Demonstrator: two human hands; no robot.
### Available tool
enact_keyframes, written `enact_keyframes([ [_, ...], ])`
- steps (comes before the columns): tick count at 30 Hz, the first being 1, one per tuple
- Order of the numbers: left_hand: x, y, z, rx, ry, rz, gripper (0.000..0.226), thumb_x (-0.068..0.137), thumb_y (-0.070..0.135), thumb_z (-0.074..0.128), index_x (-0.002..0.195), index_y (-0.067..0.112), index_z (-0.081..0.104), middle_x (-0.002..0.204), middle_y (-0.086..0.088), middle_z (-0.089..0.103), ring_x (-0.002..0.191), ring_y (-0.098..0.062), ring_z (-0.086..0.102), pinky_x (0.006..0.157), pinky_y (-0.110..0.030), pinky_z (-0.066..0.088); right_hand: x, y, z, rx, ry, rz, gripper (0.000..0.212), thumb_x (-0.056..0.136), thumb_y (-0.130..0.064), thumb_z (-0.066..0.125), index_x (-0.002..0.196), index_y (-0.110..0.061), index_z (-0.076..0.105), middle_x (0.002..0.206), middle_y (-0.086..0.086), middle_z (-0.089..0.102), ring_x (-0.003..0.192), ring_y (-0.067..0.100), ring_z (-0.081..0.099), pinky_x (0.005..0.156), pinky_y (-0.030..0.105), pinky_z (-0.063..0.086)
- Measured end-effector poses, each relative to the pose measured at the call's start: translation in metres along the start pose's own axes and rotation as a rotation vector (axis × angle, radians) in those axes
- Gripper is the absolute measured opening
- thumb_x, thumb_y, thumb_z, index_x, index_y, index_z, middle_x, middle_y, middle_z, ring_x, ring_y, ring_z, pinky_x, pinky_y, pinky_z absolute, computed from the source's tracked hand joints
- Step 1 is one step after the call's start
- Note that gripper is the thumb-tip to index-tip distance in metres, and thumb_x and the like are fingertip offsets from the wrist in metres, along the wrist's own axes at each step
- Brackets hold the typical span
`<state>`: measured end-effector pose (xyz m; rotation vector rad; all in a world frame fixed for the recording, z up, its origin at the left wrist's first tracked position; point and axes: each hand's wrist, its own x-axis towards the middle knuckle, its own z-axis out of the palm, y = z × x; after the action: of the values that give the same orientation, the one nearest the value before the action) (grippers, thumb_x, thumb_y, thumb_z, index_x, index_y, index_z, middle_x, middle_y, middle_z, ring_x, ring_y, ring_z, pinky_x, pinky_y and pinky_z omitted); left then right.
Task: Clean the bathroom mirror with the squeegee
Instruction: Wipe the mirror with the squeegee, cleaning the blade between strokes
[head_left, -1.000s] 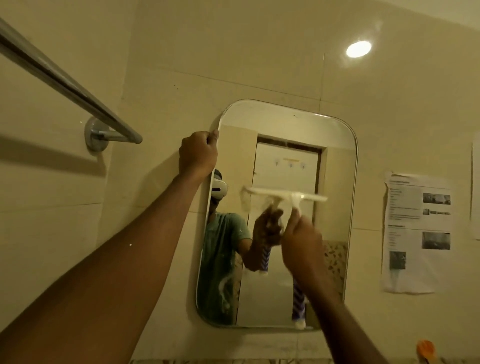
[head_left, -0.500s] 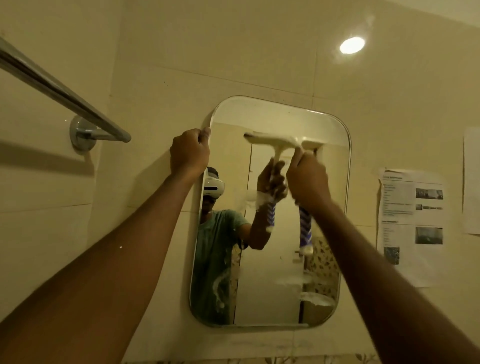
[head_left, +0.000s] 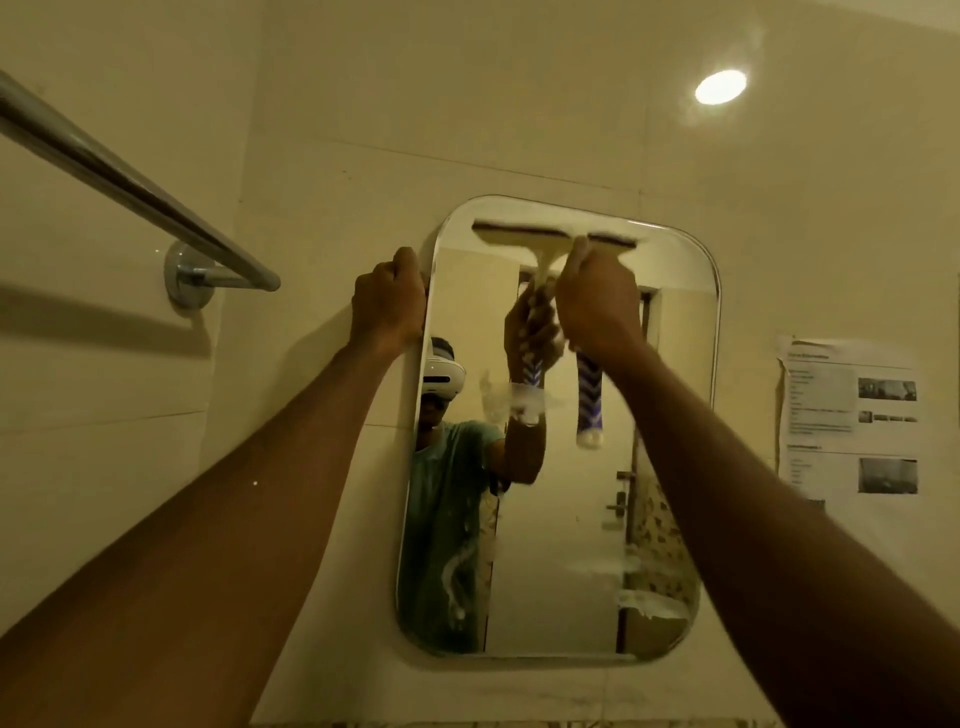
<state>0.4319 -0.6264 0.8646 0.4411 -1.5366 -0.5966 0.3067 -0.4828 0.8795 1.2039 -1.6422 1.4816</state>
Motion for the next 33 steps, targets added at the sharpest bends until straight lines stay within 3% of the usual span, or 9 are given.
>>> enact_keyframes([
  [3, -0.003, 0.003, -0.003, -0.11, -0.03, -0.061, 0.062, 0.09, 0.042, 0.019, 0.094, -0.003, 0.061, 0.084, -0.021, 0.068, 0.072, -0.033, 0.064, 0.069, -0.041, 0.057, 0.022, -0.011, 0.008, -0.056, 0.019, 0.037, 0.049, 0.105, -0.036, 0.023, 0.086, -0.007, 0.057, 0.063, 0.0, 0.057, 0.052, 0.011, 0.056, 0.053, 0.024, 0.047],
  [5, -0.001, 0.003, -0.003, -0.174, -0.06, -0.094, 0.058, 0.096, 0.036, 0.02, 0.093, -0.003, 0.063, 0.075, -0.016, 0.065, 0.059, -0.024, 0.06, 0.051, -0.026, 0.05, 0.001, 0.001, 0.017, -0.026, -0.032, 0.039, 0.046, 0.104, -0.039, 0.026, 0.094, -0.009, 0.059, 0.07, 0.002, 0.062, 0.057, 0.012, 0.062, 0.054, 0.027, 0.053],
  [7, 0.0, 0.001, -0.004, -0.193, -0.082, -0.092, 0.056, 0.096, 0.035, 0.02, 0.089, 0.0, 0.063, 0.07, -0.014, 0.064, 0.054, -0.021, 0.058, 0.047, -0.022, 0.047, -0.042, 0.019, 0.027, 0.038, -0.091, 0.05, 0.036, 0.103, -0.039, 0.032, 0.097, -0.014, 0.057, 0.076, 0.002, 0.067, 0.06, 0.012, 0.065, 0.053, 0.029, 0.057],
  [9, -0.001, -0.001, -0.004, -0.206, -0.086, -0.081, 0.056, 0.096, 0.035, 0.02, 0.088, 0.0, 0.062, 0.07, -0.014, 0.064, 0.054, -0.022, 0.058, 0.048, -0.023, 0.047, -0.091, 0.032, 0.034, 0.078, -0.122, 0.079, 0.032, 0.102, -0.039, 0.033, 0.094, -0.017, 0.054, 0.074, 0.001, 0.065, 0.058, 0.013, 0.064, 0.051, 0.027, 0.056],
  [13, 0.0, -0.001, -0.004, -0.194, -0.106, -0.092, 0.06, 0.096, 0.035, 0.018, 0.093, -0.005, 0.063, 0.072, -0.016, 0.066, 0.056, -0.024, 0.06, 0.05, -0.025, 0.049, -0.136, 0.031, 0.034, 0.043, -0.162, 0.136, 0.03, 0.103, -0.038, 0.029, 0.091, -0.019, 0.049, 0.069, -0.007, 0.057, 0.056, 0.007, 0.059, 0.044, 0.012, 0.042],
  [17, 0.004, 0.0, -0.009, -0.227, -0.138, -0.137, 0.063, 0.094, 0.036, 0.018, 0.095, -0.007, 0.065, 0.076, -0.019, 0.068, 0.059, -0.027, 0.062, 0.058, -0.031, 0.055, -0.076, 0.003, 0.022, 0.12, -0.049, 0.057, 0.04, 0.105, -0.035, 0.027, 0.073, -0.024, 0.048, 0.069, 0.0, 0.061, 0.053, 0.01, 0.059, 0.051, 0.025, 0.052],
  [23, 0.01, -0.002, -0.012, -0.277, -0.204, -0.17, 0.065, 0.094, 0.039, 0.016, 0.092, -0.004, 0.065, 0.073, -0.018, 0.066, 0.061, -0.028, 0.061, 0.066, -0.037, 0.057, -0.004, -0.012, 0.026, 0.024, 0.031, 0.014, 0.05, 0.105, -0.037, 0.023, 0.08, -0.012, 0.057, 0.067, 0.003, 0.063, 0.058, 0.013, 0.063, 0.064, 0.031, 0.058],
  [28, 0.013, -0.007, -0.012, -0.285, -0.244, -0.171, 0.067, 0.093, 0.038, 0.016, 0.098, -0.007, 0.065, 0.072, -0.017, 0.066, 0.063, -0.028, 0.061, 0.07, -0.039, 0.056, -0.108, 0.024, 0.039, 0.095, -0.125, 0.078, 0.026, 0.103, -0.035, 0.036, 0.092, -0.018, 0.053, 0.07, -0.001, 0.062, 0.055, 0.009, 0.06, 0.048, 0.022, 0.052],
  [33, 0.006, -0.006, -0.007, -0.141, -0.15, -0.098, 0.052, 0.093, 0.033, 0.028, 0.089, -0.003, 0.066, 0.074, -0.015, 0.069, 0.064, -0.027, 0.066, 0.068, -0.037, 0.06, -0.178, 0.044, 0.046, 0.033, -0.187, 0.162, 0.029, 0.102, -0.038, 0.03, 0.093, -0.019, 0.05, 0.07, -0.007, 0.058, 0.058, 0.006, 0.06, 0.044, 0.013, 0.043],
])
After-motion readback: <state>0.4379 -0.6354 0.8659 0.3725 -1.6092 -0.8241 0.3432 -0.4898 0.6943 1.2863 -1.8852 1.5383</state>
